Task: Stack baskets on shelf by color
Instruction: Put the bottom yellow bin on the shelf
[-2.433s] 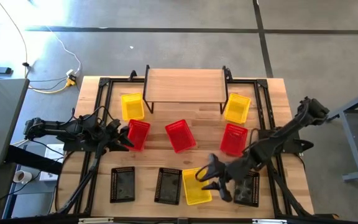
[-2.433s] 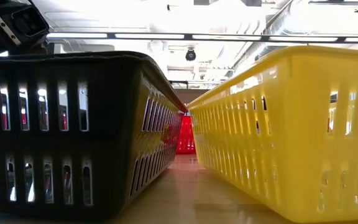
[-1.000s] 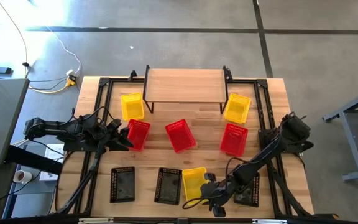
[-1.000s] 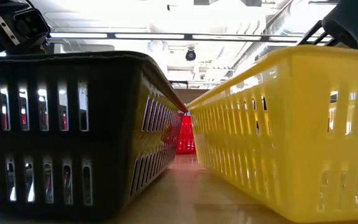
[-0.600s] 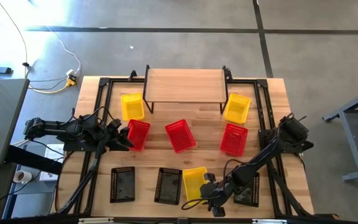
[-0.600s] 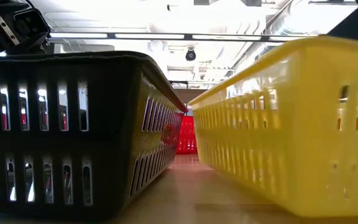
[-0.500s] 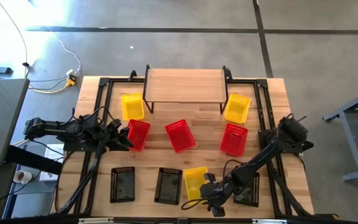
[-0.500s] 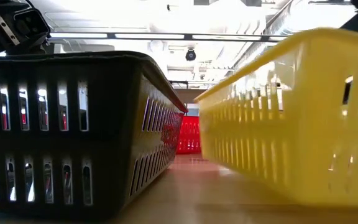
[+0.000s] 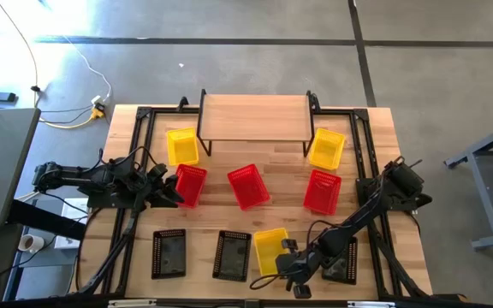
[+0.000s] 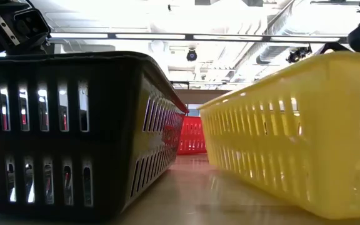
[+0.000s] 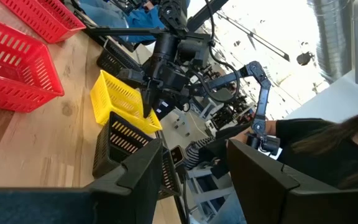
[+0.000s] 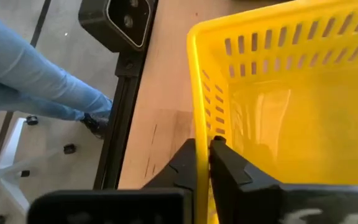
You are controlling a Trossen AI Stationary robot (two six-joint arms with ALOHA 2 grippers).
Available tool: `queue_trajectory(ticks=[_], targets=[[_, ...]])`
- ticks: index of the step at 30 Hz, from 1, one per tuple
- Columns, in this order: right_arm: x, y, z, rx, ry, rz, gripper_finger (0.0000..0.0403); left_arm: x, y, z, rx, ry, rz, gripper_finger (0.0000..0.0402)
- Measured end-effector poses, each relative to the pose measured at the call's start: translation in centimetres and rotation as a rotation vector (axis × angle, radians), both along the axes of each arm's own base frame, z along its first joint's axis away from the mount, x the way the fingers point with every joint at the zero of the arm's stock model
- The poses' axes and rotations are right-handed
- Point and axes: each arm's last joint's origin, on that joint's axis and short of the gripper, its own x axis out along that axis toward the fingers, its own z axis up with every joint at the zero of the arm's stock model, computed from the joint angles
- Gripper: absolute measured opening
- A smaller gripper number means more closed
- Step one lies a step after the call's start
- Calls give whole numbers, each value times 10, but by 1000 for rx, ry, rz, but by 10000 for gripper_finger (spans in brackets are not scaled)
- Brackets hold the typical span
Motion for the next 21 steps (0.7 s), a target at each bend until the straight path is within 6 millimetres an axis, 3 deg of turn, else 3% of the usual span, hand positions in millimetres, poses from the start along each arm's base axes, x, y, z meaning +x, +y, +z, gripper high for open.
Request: queue_trajectory(ticks=[6, 21], targets=[[5, 5, 13, -9, 16, 3, 4, 0, 0, 0, -7, 3, 0, 170], [28, 17, 76, 37, 26, -56, 0, 0, 0, 0, 50, -18, -1, 170]])
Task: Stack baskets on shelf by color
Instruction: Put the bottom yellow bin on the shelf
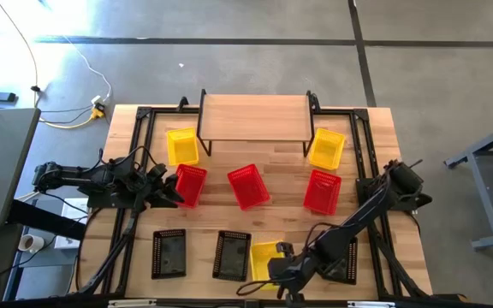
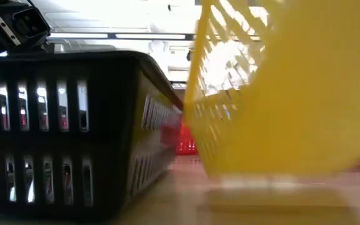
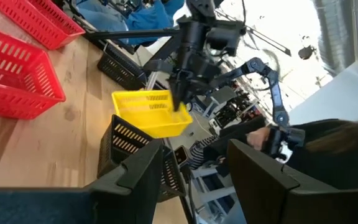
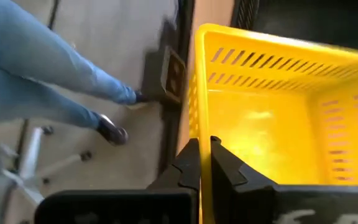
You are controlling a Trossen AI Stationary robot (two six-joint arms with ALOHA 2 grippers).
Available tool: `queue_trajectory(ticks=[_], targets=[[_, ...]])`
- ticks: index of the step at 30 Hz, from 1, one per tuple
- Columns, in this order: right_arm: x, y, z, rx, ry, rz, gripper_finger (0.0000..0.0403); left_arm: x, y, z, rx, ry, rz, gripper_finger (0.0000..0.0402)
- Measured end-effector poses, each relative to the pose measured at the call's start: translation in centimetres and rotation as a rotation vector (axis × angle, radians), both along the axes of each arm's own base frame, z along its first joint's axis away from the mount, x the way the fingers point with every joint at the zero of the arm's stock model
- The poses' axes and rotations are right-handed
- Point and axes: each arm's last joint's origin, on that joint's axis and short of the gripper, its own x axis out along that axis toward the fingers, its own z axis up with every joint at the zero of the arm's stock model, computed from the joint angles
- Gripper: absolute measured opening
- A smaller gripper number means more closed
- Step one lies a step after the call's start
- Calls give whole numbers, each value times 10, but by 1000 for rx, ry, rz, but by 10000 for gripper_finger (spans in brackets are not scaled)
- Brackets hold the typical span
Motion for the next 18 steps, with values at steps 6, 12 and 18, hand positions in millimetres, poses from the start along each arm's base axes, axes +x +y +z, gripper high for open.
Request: queue_trajectory(ticks=[6, 12, 18], targets=[[13, -2, 32, 55, -25, -108, 0, 0, 0, 0, 0, 0, 0, 170], [20, -11, 57, 3, -63, -255, 0, 0, 0, 0, 1, -1, 0, 170], [29, -32, 77, -88, -73, -333, 0, 0, 0, 0, 1, -1, 0, 170]])
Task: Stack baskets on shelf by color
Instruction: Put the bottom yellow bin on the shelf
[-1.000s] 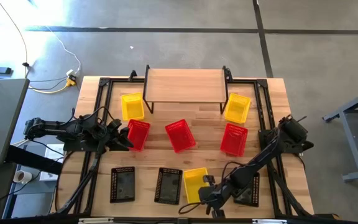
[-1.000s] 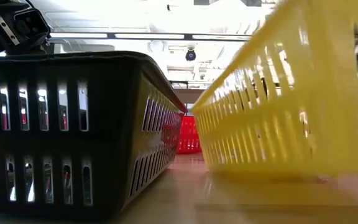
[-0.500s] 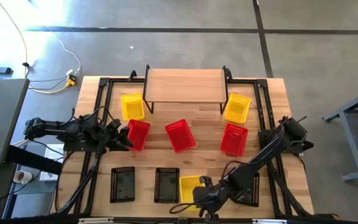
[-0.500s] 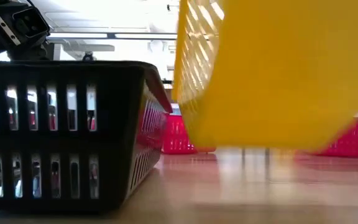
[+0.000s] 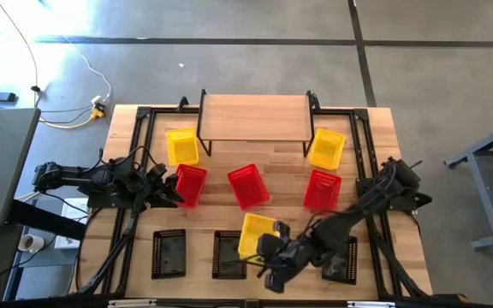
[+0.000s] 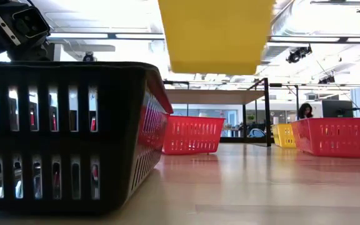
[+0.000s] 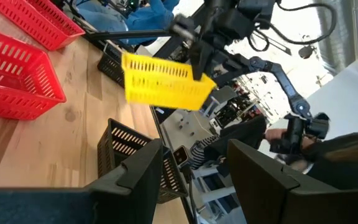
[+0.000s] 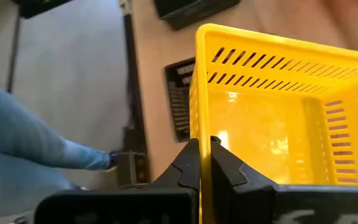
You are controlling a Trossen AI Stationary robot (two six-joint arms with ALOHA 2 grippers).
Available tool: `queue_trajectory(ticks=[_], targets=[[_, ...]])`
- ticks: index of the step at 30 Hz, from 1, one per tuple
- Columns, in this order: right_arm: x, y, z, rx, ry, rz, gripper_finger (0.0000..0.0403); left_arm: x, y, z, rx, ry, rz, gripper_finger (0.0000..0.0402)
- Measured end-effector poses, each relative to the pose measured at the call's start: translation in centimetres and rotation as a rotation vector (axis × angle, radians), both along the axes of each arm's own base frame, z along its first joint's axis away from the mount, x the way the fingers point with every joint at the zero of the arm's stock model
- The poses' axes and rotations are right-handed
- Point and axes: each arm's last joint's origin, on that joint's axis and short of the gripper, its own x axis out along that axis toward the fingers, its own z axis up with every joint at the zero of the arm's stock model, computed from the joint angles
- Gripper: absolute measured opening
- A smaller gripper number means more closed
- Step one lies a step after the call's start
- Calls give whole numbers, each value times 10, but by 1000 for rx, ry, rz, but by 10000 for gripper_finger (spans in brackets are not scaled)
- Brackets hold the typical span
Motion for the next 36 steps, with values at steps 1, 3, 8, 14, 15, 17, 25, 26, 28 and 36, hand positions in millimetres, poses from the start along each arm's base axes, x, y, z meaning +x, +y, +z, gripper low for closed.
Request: queue_trajectory(ticks=[1, 3, 8, 14, 15, 17, 25, 26, 28, 36], targets=[[3, -5, 4, -12, -4, -4, 0, 0, 0, 0, 0, 0, 1, 170], [7, -15, 12, -62, -9, -11, 0, 0, 0, 0, 1, 0, 0, 170], [16, -43, 33, -193, -10, -37, 0, 0, 0, 0, 0, 0, 0, 170], [22, -76, 58, -331, -4, -59, 0, 0, 0, 0, 1, 0, 1, 170], [23, -82, 61, -353, -6, -59, 0, 0, 0, 0, 0, 0, 0, 170], [24, -91, 67, -399, -9, -57, 0, 0, 0, 0, 1, 0, 0, 170], [27, -125, 87, -624, 11, -65, 0, 0, 0, 0, -1, 0, 0, 170], [27, -129, 88, -659, 18, -67, 0, 0, 0, 0, -1, 0, 0, 170], [26, -137, 90, -730, 47, -63, 0, 0, 0, 0, -1, 0, 0, 170], [21, -171, 85, -869, 233, -5, 0, 0, 0, 0, -15, 6, 0, 170]])
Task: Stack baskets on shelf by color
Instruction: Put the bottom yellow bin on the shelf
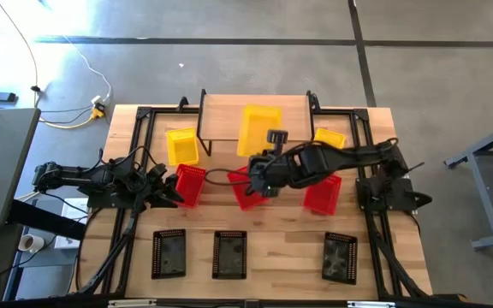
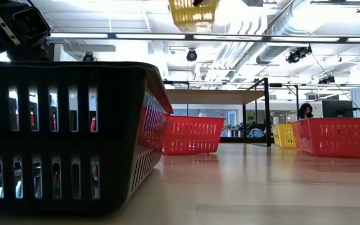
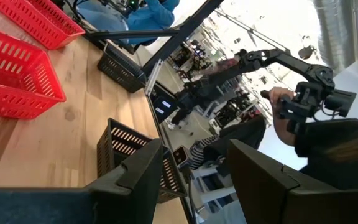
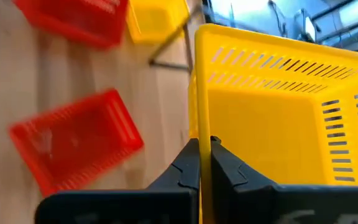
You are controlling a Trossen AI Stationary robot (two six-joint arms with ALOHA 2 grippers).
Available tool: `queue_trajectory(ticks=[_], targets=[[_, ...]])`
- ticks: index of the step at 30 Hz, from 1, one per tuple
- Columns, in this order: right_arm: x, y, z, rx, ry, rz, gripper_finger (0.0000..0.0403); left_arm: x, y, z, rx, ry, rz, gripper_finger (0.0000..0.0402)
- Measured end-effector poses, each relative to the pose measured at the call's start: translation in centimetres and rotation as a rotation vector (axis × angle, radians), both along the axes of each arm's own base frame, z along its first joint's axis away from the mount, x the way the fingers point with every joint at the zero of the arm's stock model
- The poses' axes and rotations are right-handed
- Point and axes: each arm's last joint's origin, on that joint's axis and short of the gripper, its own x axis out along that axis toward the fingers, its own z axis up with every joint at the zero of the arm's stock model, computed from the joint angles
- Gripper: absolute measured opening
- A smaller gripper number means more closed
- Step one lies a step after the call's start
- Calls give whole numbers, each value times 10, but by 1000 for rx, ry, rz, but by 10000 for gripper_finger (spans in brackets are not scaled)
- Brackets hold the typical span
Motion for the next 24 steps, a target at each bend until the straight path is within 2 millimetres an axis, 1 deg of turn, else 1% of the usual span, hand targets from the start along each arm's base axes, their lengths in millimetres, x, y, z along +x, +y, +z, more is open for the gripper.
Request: queue_trajectory(ticks=[4, 8, 10, 14, 18, 21, 23, 24], targets=[[-6, -16, -3, 1, 93, -29, 0, 0, 0, 0, -24, 8, 0, 170], [-18, -26, -3, 27, 186, -53, 0, 0, 0, 0, -26, 9, 0, 170], [-27, -30, 1, 35, 217, -70, 0, 0, 0, 0, -26, 9, 0, 170], [-46, -35, 18, 48, 180, -83, 0, 0, 0, 0, -29, 10, 16, 170], [-66, -42, 36, 50, 123, -89, 0, 1, 2, 0, -28, 9, 83, 170], [-79, -49, 47, 61, 84, -104, 0, 1, 4, 0, -27, 8, 133, 170], [-87, -54, 46, 63, 82, -118, 0, 1, 4, 0, -27, 7, 160, 170], [-92, -56, 42, 67, 93, -128, 0, 1, 5, 0, -27, 7, 170, 170]])
